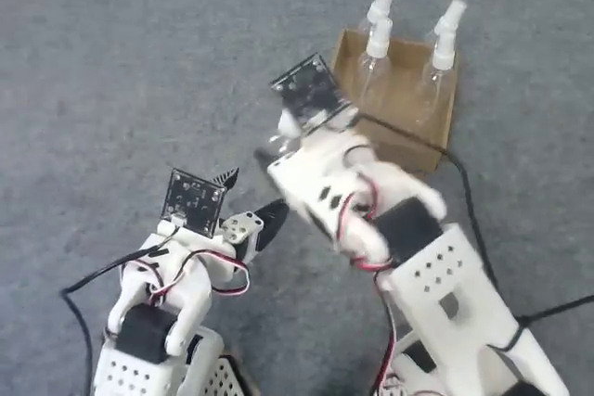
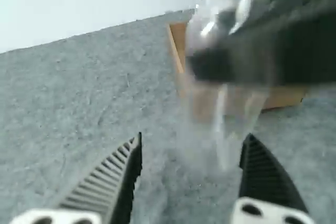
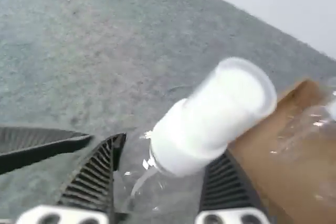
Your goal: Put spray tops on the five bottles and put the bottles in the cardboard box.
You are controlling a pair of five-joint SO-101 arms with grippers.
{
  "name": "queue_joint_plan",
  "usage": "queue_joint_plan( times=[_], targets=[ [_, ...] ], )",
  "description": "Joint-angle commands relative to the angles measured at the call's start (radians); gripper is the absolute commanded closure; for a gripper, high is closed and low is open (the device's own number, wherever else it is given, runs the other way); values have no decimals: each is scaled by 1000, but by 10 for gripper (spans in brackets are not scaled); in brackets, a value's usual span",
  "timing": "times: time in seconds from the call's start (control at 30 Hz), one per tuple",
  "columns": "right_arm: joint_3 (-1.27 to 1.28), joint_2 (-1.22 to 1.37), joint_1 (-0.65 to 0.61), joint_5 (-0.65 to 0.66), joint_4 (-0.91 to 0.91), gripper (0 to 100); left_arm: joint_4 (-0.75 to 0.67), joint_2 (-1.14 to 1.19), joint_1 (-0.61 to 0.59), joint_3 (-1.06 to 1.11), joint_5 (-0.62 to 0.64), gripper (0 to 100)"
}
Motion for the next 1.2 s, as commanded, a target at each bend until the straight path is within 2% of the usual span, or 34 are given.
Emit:
queue_joint_plan(
  times=[0.0, 0.13, 0.23, 0.5, 0.7, 1.0, 1.17],
  targets=[
    [-80, -48, 128, 38, -50, 992, -20, -18, -2, -7, 0, 721],
    [-81, -2, 226, 129, -128, 992, -20, -18, -5, -5, 0, 724],
    [-75, 84, 263, 140, -222, 992, -20, -20, -6, -5, 0, 769],
    [-75, 312, 303, 143, -519, 992, -84, -20, -8, 58, -5, 995],
    [-75, 452, 305, 235, -624, 992, -112, -20, -54, 74, -2, 989],
    [-72, 555, 349, 238, -642, 992, -114, -20, -55, 76, -2, 989],
    [9, 576, 355, 239, -753, 992, -114, -20, -55, 76, -2, 989]
  ],
)
